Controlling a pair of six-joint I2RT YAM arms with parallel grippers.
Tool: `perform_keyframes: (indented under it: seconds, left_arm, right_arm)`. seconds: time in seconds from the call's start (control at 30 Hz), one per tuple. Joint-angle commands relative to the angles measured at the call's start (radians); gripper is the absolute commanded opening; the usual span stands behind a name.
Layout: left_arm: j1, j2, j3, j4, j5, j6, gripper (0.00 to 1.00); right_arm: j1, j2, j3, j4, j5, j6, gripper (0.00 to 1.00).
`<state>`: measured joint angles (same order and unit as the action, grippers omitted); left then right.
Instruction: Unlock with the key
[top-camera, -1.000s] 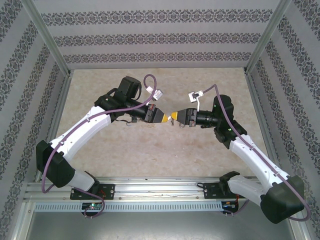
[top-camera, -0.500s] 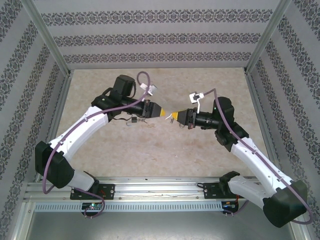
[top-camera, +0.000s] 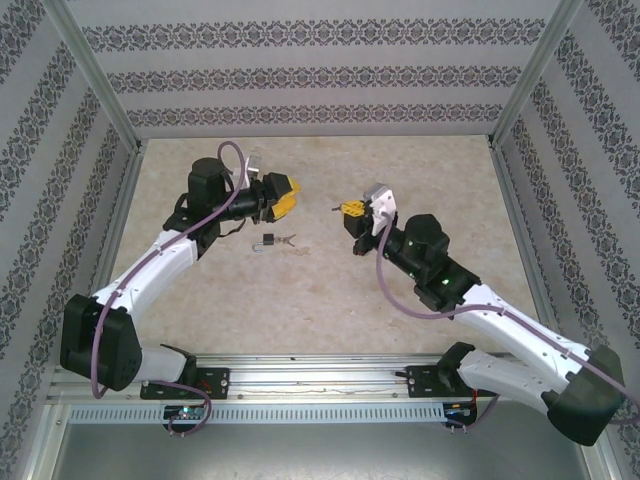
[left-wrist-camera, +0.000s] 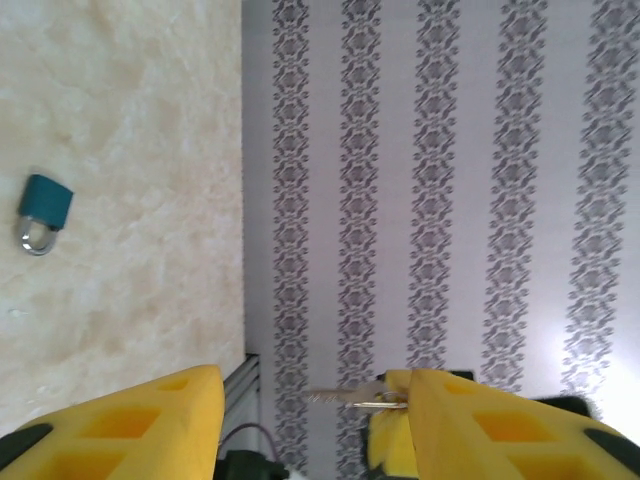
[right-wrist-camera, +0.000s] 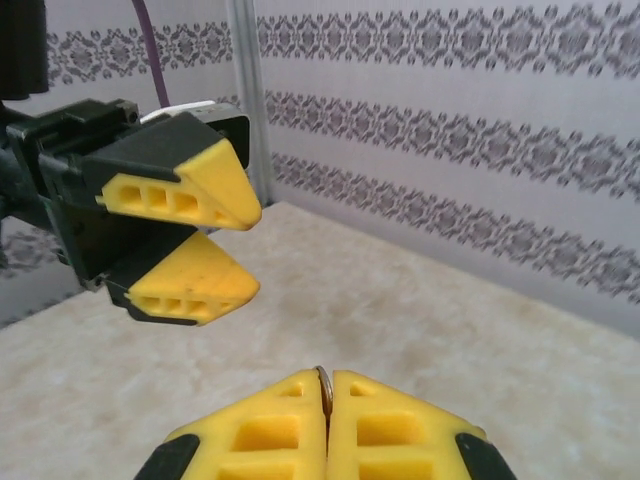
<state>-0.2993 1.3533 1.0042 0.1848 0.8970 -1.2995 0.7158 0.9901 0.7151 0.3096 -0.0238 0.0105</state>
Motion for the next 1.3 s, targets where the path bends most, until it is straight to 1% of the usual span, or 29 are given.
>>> perform_keyframes:
  seconds: [0.0, 0.1, 0.23, 0.43, 0.6, 0.73, 0.93, 1.07, 1.27]
  left_arm:
    - [-0.035, 0.006, -0.025, 0.169, -0.024, -0.171, 0.54]
    - [-0.073, 0.039, -0.02, 0.228, -0.018, -0.23, 0.54]
    - [-0.098, 0.069, -0.007, 0.271, -0.008, -0.273, 0.54]
    - [-0.125, 0.093, 0.037, 0.256, 0.003, -0.268, 0.44]
    - [-0.136, 0.118, 0.043, 0.322, 0.009, -0.315, 0.46]
    - [-0.153, 0.133, 0.06, 0.328, 0.016, -0.318, 0.45]
    - [-0.161, 0.147, 0.075, 0.351, 0.03, -0.338, 0.31]
    - [-0.161, 0.149, 0.078, 0.34, 0.038, -0.333, 0.15]
    - [-0.159, 0.159, 0.071, 0.332, 0.042, -0.329, 0.05]
  right_arm:
    - [0.039, 0.044, -0.026, 0.223, 0.146, -0.191, 0.0]
    - [0.07, 0.084, -0.015, 0.276, 0.168, -0.267, 0.0]
    - [0.073, 0.113, -0.004, 0.306, 0.159, -0.282, 0.0]
    - [0.076, 0.12, -0.006, 0.316, 0.13, -0.316, 0.0]
    - [0.079, 0.122, -0.007, 0.304, 0.13, -0.354, 0.0]
    - [0.086, 0.131, -0.005, 0.297, 0.137, -0.388, 0.0]
    - [0.106, 0.148, -0.004, 0.29, 0.184, -0.455, 0.0]
    - [0.112, 0.146, -0.012, 0.29, 0.203, -0.488, 0.0]
    - [0.12, 0.127, -0.034, 0.276, 0.188, -0.527, 0.0]
